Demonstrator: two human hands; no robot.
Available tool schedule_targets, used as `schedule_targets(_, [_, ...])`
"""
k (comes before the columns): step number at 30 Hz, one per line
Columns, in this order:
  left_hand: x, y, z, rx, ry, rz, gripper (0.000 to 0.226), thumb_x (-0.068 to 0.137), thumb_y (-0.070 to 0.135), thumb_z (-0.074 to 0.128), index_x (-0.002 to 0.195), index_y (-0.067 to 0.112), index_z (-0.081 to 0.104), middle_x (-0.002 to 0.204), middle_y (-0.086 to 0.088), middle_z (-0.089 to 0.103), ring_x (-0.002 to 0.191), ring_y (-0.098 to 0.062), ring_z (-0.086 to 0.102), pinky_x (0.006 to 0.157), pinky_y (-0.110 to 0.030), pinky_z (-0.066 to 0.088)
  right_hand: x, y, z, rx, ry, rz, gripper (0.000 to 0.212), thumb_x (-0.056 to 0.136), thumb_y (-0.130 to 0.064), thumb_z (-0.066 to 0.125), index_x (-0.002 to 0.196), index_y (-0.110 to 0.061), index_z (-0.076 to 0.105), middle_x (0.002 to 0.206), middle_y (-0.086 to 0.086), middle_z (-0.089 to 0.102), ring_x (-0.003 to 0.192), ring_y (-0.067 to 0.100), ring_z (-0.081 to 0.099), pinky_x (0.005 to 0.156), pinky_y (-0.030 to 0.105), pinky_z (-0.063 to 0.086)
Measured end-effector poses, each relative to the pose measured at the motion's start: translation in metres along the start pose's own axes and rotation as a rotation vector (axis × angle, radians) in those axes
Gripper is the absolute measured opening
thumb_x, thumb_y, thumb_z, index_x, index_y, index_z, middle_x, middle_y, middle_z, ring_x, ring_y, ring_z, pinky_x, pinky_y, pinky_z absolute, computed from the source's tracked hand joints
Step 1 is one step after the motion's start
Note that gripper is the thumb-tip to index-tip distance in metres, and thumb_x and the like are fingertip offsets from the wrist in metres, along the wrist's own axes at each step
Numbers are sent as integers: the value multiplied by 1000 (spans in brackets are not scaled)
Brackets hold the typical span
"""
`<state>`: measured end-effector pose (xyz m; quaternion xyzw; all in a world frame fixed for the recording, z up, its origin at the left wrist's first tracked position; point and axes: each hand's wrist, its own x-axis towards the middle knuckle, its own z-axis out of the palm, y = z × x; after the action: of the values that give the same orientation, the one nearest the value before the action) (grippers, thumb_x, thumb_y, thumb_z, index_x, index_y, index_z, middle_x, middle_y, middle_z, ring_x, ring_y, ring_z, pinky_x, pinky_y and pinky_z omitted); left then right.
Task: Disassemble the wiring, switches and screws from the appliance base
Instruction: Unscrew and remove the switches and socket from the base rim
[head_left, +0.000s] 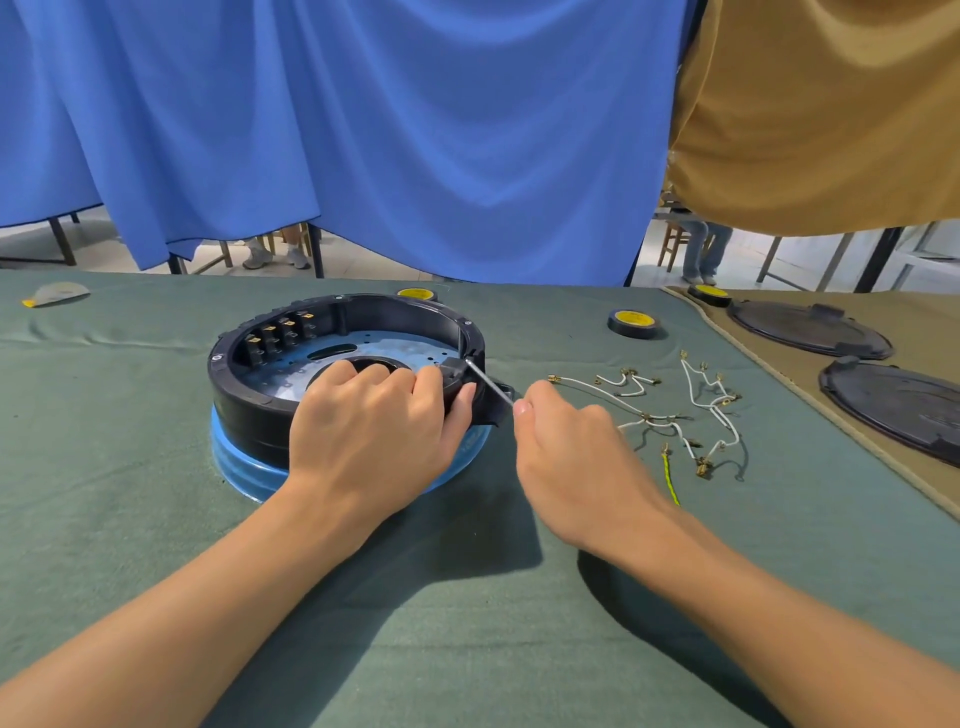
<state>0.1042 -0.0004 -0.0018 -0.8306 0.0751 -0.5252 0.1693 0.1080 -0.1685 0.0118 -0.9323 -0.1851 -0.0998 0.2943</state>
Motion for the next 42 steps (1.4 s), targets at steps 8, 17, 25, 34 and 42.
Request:
schedule_targets(8, [-1,-1,0,11,-13,16,47,92,42,54,52,17,47,42,0,49,40,-23,50,49,-29,34,5,6,4,28,-73,56,32,103,-29,27,72,-22,31,87,18,59,87,37,50,69,39,36])
schedule_targets(17, [-1,-2,-1,-5,-40,16,46,92,42,53,54,17,52,44,-1,53,41,-23,53,49,-29,36,10,3,16,91,53,-76,33,103,-31,30,82,-13,49,76,11,59,78,34,47,64,42,27])
schedule_targets(25, [-1,-2,-2,-30,-55,3,47,94,44,50,54,18,50,43,1,50,42,-23,53,48,-30,37,6,6,15,94,63,-100,33,103,-33,31,73,-23,36,69,10,55,71,35,51,62,43,37])
schedule_targets(34, [-1,-4,-2,-63,-96,-4,47,93,45,50,55,18,49,44,2,51,43,-24,55,48,-30,39,8,16,-11,-87,43,-161,28,101,-37,30,85,-20,44,77,13,61,78,40,54,70,46,46])
schedule_targets(42, [0,-4,-2,-70,-106,-1,47,95,44,49,56,19,47,44,3,50,43,-23,55,48,-30,38,12,10,-29,-275,-49,-173,27,98,-37,29,78,-25,42,77,8,57,80,38,54,69,43,46])
